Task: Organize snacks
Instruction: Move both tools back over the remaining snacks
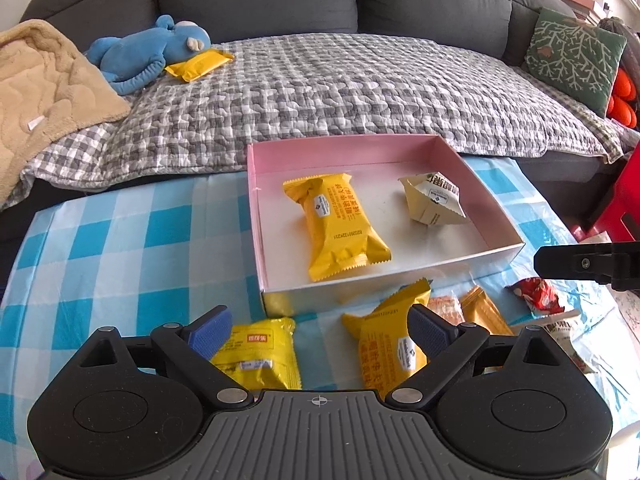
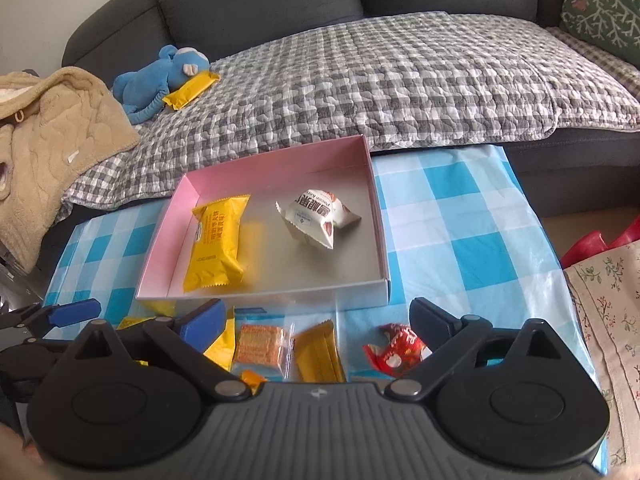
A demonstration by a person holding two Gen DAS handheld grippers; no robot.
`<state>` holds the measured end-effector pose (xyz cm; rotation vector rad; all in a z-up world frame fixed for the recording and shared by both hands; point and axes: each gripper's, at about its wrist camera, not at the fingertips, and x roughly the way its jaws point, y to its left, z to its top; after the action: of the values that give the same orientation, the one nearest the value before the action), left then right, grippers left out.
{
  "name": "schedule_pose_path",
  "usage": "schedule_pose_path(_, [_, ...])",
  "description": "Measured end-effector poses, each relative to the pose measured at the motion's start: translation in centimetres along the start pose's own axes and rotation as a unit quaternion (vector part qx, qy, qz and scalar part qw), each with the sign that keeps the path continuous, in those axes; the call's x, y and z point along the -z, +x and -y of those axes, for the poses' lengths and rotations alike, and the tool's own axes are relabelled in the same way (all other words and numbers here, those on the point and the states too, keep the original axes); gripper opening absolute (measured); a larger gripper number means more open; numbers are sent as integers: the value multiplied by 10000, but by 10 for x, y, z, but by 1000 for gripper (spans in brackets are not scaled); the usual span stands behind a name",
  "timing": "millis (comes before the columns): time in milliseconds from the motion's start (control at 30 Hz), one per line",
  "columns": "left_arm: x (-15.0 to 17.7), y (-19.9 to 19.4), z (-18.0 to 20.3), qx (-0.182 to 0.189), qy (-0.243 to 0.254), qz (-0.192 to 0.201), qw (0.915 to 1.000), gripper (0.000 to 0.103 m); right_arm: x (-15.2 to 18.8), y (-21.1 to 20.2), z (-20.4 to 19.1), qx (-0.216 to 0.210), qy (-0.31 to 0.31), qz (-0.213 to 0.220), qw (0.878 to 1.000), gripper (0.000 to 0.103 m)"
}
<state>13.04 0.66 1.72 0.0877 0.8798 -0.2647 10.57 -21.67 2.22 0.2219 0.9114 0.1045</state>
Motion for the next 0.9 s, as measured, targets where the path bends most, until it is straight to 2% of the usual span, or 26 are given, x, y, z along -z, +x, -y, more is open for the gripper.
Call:
schedule_pose_path(367, [31, -15, -16, -232, -14, -112, 9997, 96, 31, -17, 3, -78, 66, -205, 9997, 99])
schedule_pose_path(467, [35, -10, -23, -228, -123, -222, 9994, 96, 41, -19, 9, -117, 91, -339, 9993, 99])
schedule_pose_path(600, [38, 0, -29, -265, 15, -257, 9993, 96, 48, -19, 16, 119, -4, -461, 9989, 99])
schedule_pose_path(900, [30, 35, -39, -232, 174, -228, 9993, 96, 58, -2, 40, 209, 505, -876, 9947, 99])
